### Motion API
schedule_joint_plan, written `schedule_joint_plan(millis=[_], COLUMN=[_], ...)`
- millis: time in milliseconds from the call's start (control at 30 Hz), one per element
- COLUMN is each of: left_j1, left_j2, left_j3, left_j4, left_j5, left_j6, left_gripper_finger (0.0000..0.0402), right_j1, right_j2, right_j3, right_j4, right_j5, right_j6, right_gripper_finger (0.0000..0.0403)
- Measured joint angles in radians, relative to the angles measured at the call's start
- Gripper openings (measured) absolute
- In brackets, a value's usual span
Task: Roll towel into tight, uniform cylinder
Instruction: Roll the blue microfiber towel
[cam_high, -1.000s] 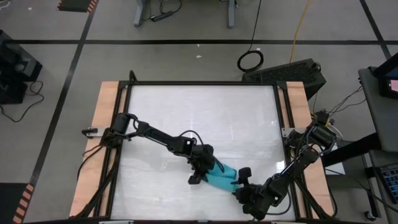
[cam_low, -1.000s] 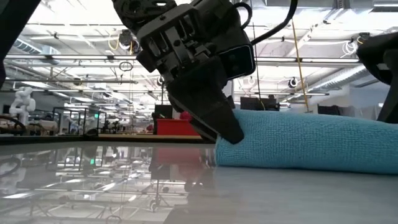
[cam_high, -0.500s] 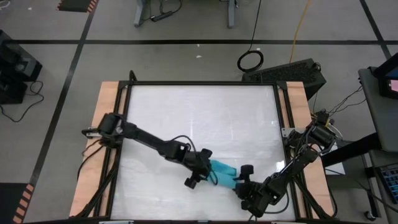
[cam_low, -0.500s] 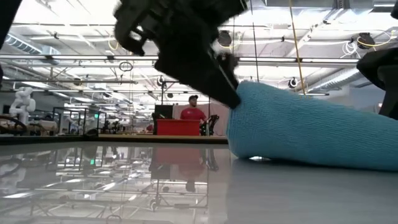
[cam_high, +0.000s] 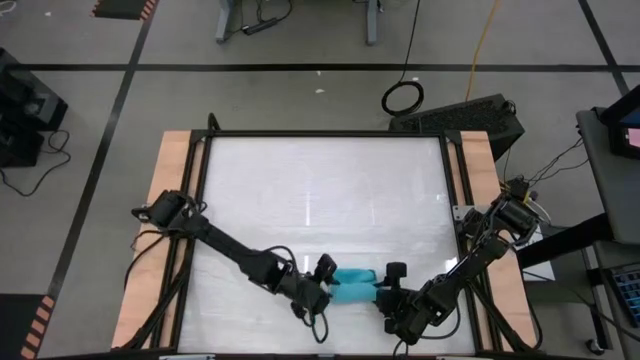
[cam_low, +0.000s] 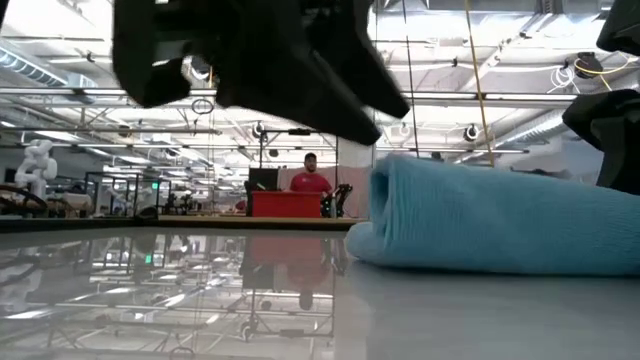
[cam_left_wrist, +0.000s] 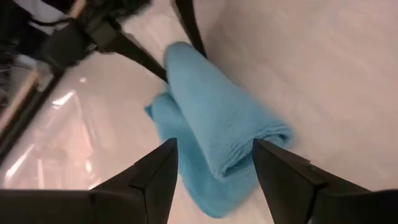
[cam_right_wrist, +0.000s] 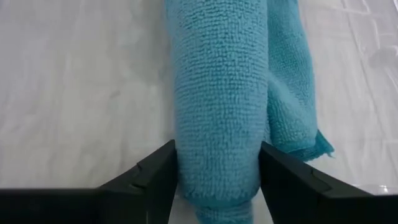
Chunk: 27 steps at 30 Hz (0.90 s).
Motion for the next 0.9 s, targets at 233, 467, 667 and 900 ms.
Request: schedule_joint_plan(millis=[233, 467, 667, 900], left_j1=[-0.019, -0.026, -0.003, 0.009], left_j2=[0.0, 0.008, 0.053, 0.102], left_j3=[0.0, 0.0, 0.0, -0.001], left_j4=[-0.023, 0.049, 0.109, 0.148], left_j5=[-0.056, 0.074, 0.109, 0.111], left_j6=[-0.01, -0.092, -0.178, -0.261], left_gripper_finger=[0.0213, 0.0213, 0.0238, 0.0332], right_j1=[-0.002, -0.006, -0.01, -0.01], right_j2=[0.0, 0.0, -0.002, -0.002], right_j3=[0.0, 0.0, 0.001, 0.001], right_j4=[0.004, 0.008, 0.012, 0.019], right_j5=[-0.021, -0.046, -0.069, -0.081], right_j6=[0.001, -0.003, -0.011, -0.006], right_gripper_finger=[0.0148, 0.0082, 0.005, 0.0049])
